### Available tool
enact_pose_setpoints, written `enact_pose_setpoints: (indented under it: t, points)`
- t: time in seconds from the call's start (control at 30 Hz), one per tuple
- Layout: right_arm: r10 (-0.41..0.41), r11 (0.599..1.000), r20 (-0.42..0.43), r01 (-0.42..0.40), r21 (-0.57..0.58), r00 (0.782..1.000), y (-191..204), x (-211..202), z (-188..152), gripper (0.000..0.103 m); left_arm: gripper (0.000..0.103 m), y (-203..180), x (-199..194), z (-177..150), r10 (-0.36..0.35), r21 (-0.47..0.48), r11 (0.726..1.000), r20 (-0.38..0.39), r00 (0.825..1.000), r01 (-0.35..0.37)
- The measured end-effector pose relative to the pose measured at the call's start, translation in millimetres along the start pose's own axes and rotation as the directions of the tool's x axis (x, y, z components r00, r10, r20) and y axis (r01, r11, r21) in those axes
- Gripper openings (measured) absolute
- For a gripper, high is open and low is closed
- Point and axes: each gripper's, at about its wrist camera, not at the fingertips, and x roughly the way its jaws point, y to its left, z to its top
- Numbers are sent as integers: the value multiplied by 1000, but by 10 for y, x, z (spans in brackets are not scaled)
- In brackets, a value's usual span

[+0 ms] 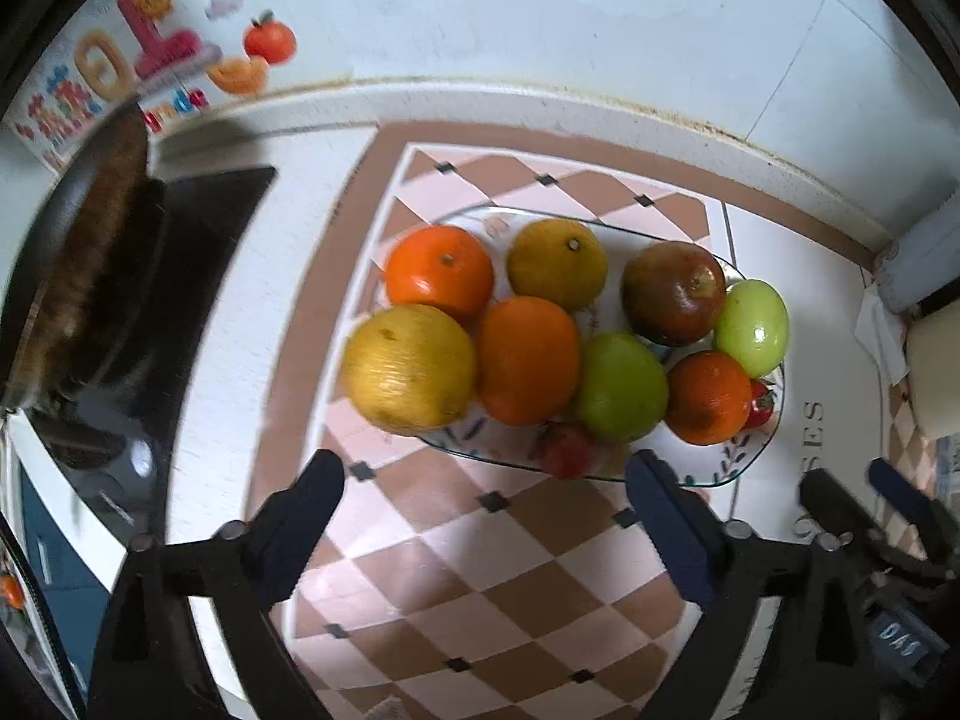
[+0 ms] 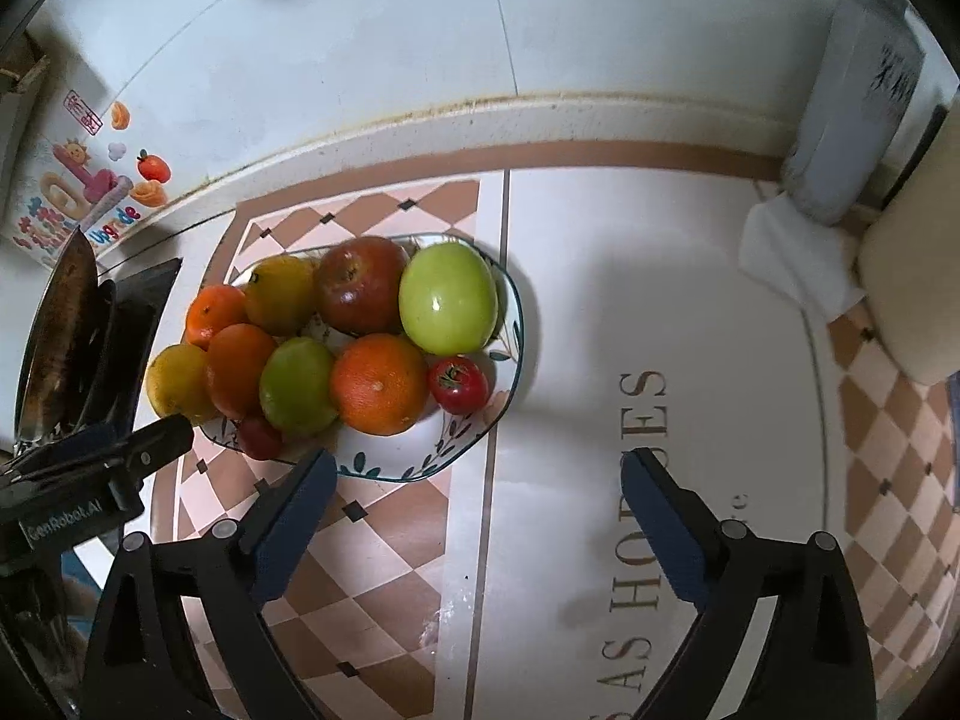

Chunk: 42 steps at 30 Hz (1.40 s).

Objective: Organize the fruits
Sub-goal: 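Open both tools and lift them away from the plate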

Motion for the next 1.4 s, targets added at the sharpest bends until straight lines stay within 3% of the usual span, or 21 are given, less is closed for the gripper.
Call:
enact_pose_setpoints:
  t: [0.23, 0.57, 1.0, 1.3, 1.4]
  points:
    - [-51, 999, 42, 51, 4, 998, 120, -354, -152, 98, 97, 162, -232, -153, 16, 10, 1000, 40, 999, -16]
    - [-87, 996, 135, 83, 33, 987, 394, -1128, -576, 99, 97, 349, -945, -509, -26, 78, 997, 163, 986, 14]
    - [-121, 993, 302, 111, 51, 946, 876, -2511, -1575, 99, 97, 709, -2043, -1324, -114, 160, 985, 311, 943, 66]
    - [-102, 995, 367, 102, 21, 924, 1001, -3205, -2062, 99, 97, 874, -2630, -1852, -122, 148, 987, 384, 915, 69]
    - [-91, 996, 379, 94, 13, 921, 1011, -3386, -2150, 99, 97, 899, -2751, -1950, -121, 136, 988, 387, 914, 74]
